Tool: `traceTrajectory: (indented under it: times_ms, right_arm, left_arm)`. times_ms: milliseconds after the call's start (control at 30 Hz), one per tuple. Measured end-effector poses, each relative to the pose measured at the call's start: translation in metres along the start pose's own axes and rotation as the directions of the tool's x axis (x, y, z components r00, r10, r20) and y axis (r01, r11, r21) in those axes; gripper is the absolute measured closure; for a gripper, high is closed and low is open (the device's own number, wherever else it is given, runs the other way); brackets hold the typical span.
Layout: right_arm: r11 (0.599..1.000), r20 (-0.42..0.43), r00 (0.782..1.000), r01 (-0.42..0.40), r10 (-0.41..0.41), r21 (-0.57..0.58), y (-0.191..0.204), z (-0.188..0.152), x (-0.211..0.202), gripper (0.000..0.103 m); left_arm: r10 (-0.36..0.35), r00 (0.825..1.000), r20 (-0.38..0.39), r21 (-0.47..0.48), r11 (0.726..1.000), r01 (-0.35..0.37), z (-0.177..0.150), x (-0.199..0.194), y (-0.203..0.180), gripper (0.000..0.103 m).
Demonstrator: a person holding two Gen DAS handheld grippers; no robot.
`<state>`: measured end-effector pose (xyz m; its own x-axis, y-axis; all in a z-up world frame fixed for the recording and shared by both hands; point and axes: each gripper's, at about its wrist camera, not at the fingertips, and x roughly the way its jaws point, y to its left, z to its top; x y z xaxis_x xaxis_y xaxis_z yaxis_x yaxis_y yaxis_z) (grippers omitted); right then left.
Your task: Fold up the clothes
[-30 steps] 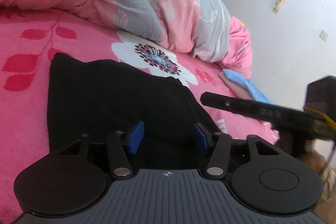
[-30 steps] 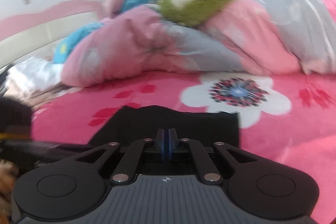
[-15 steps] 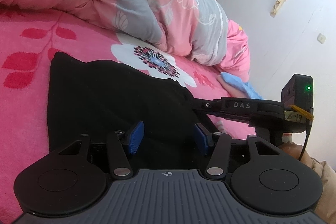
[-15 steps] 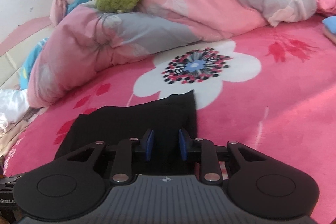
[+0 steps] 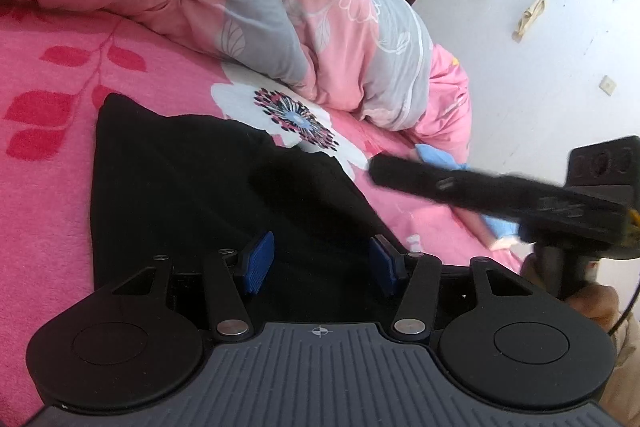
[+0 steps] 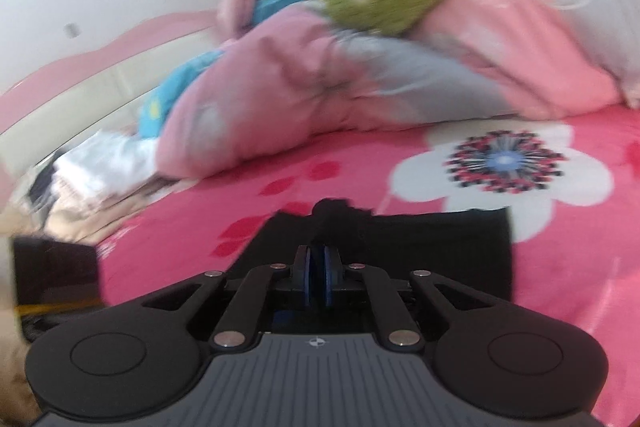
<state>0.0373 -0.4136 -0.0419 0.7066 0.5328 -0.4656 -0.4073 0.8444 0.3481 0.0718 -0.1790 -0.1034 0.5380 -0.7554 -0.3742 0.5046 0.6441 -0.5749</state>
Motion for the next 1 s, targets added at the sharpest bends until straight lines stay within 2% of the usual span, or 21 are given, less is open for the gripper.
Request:
traceTrajectory:
  times_ms: [33, 100, 167, 200, 233, 333, 400, 467, 633, 767, 867, 1000]
  right_arm:
    - [1.000, 0.014, 1.000, -0.026, 0.026, -0.008, 0.001, 0.001, -0.004, 0.088]
    - [0.997, 0.056, 0.996, -0.074, 0.075, -0.005, -0.001, 0.004, -0.017, 0.071]
    - [0.995, 0.108, 0.991, -0.088, 0.083, 0.036, -0.011, 0.009, -0.027, 0.068]
    - [0.995, 0.120, 0.991, -0.064, 0.055, 0.070, -0.019, 0.012, -0.028, 0.068]
    - [0.994, 0.109, 0.994, -0.003, -0.009, 0.107, -0.029, 0.015, -0.025, 0.068]
    - [0.973, 0.012, 0.984, 0.175, -0.178, 0.150, -0.055, 0.020, -0.002, 0.068]
    - [0.958, -0.051, 0.969, 0.248, -0.244, 0.145, -0.068, 0.022, 0.016, 0.068]
    - [0.950, -0.087, 0.960, 0.276, -0.266, 0.144, -0.075, 0.021, 0.028, 0.069]
    - [0.945, -0.119, 0.952, 0.297, -0.281, 0.137, -0.081, 0.019, 0.047, 0.071]
    - [0.940, -0.113, 0.950, 0.307, -0.292, 0.150, -0.086, 0.018, 0.051, 0.083]
    - [0.939, -0.107, 0.951, 0.306, -0.291, 0.158, -0.090, 0.017, 0.052, 0.087]
    - [0.939, -0.080, 0.951, 0.309, -0.300, 0.151, -0.089, 0.016, 0.051, 0.100]
  left_arm:
    - [-0.001, 1.000, 0.000, -0.002, 1.000, 0.001, 0.000, 0.000, 0.000, 0.050]
    - [-0.002, 1.000, 0.001, -0.003, 1.000, 0.002, 0.000, 0.000, 0.000, 0.050]
    - [-0.002, 1.000, 0.001, -0.003, 1.000, 0.002, 0.000, 0.000, 0.000, 0.050]
    - [-0.002, 1.000, 0.001, -0.004, 1.000, 0.002, 0.000, 0.000, 0.000, 0.050]
    - [-0.002, 1.000, 0.001, -0.004, 1.000, 0.002, 0.000, 0.000, 0.000, 0.050]
    - [-0.002, 1.000, 0.001, -0.004, 1.000, 0.002, 0.000, 0.001, 0.001, 0.050]
    - [-0.002, 1.000, 0.001, -0.005, 1.000, 0.002, 0.000, 0.000, 0.001, 0.050]
    - [-0.002, 1.000, 0.001, -0.003, 1.000, 0.002, 0.000, 0.000, 0.000, 0.050]
    - [0.000, 1.000, 0.002, 0.000, 1.000, 0.000, 0.000, 0.001, 0.000, 0.050]
    - [0.005, 1.000, 0.002, 0.006, 1.000, -0.005, 0.000, 0.001, -0.001, 0.050]
    - [0.007, 1.000, 0.002, 0.010, 1.000, -0.007, 0.000, 0.001, -0.001, 0.050]
    - [0.012, 1.000, 0.002, 0.017, 1.000, -0.012, -0.001, 0.001, -0.003, 0.050]
